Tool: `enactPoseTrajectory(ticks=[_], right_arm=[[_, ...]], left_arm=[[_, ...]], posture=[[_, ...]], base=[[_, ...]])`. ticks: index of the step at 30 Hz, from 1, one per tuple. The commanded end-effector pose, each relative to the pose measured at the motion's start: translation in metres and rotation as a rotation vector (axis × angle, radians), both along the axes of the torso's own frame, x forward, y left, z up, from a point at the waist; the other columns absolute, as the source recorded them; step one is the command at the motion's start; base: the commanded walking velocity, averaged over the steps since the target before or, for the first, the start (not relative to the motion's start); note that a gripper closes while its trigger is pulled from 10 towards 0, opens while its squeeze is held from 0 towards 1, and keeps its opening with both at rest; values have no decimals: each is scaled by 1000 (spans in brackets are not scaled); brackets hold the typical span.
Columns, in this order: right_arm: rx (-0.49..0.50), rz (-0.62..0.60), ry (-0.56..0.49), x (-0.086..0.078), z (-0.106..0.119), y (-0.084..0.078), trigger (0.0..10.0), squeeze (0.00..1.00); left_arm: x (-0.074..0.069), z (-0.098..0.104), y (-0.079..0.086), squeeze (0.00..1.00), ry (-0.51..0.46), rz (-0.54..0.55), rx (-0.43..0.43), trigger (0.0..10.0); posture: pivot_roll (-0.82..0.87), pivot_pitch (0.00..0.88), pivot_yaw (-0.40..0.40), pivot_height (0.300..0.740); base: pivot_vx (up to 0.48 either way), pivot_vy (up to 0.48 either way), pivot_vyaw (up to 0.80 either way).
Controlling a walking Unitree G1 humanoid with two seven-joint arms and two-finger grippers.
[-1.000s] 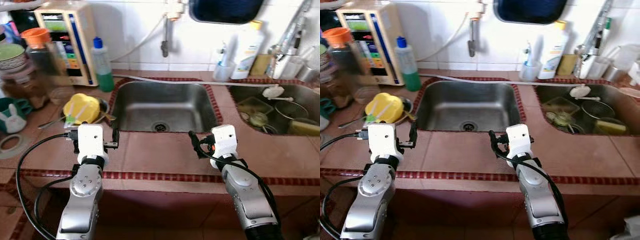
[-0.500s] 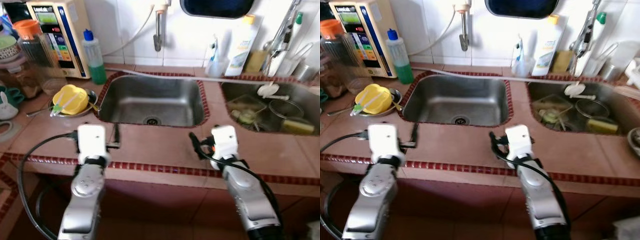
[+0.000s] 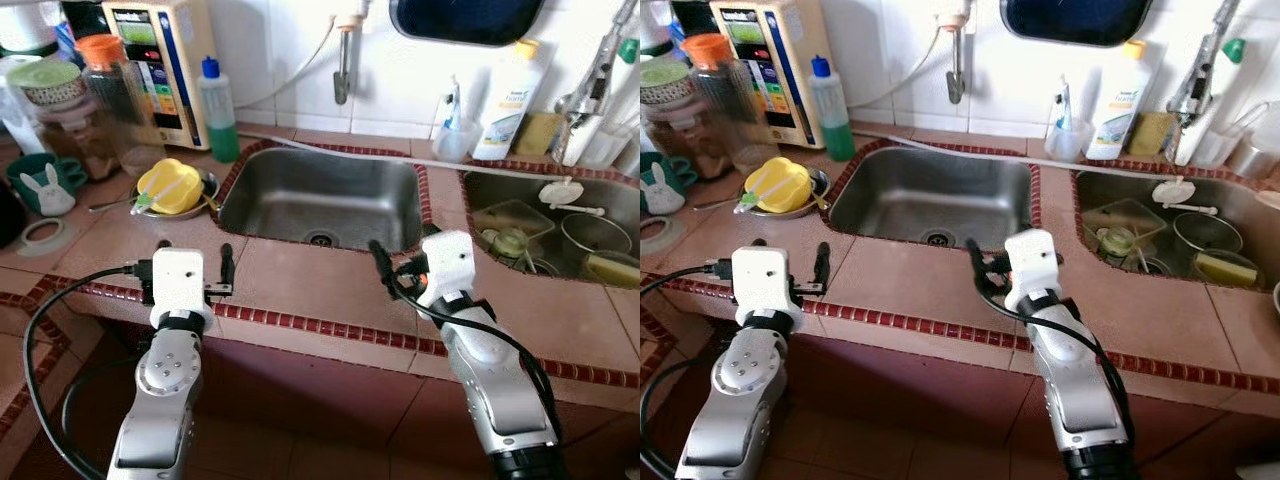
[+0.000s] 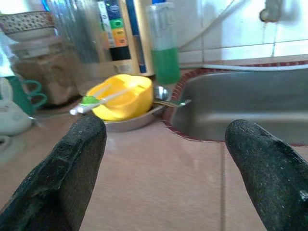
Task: Kitchen organization
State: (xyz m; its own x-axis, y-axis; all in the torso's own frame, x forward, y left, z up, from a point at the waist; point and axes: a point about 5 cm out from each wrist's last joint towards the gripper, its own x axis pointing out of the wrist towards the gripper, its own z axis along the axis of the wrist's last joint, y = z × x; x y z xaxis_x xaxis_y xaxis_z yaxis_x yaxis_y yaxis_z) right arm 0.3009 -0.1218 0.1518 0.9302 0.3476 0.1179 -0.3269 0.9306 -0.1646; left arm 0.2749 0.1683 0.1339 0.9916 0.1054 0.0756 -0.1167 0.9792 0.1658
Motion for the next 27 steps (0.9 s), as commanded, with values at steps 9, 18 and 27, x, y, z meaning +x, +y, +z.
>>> enactPoseTrajectory(ticks=[9, 18, 27], right_arm=[[86, 61, -77, 0, 35, 14, 10000, 0], [49, 50, -11, 4, 25, 13, 10000, 0], [16, 0, 66, 2, 6, 6, 10000, 0]], left_arm=[[-2, 34, 2, 0, -173, 26, 99, 10000], [3, 28, -2, 0, -124, 5, 27, 10000], [-5, -10, -3, 0, 53, -57, -61, 10000]], posture=[[66, 0, -2, 740], [66, 0, -6, 740], [63, 0, -7, 740]], base=[[0, 0, 0], [0, 0, 0], [0, 0, -58]])
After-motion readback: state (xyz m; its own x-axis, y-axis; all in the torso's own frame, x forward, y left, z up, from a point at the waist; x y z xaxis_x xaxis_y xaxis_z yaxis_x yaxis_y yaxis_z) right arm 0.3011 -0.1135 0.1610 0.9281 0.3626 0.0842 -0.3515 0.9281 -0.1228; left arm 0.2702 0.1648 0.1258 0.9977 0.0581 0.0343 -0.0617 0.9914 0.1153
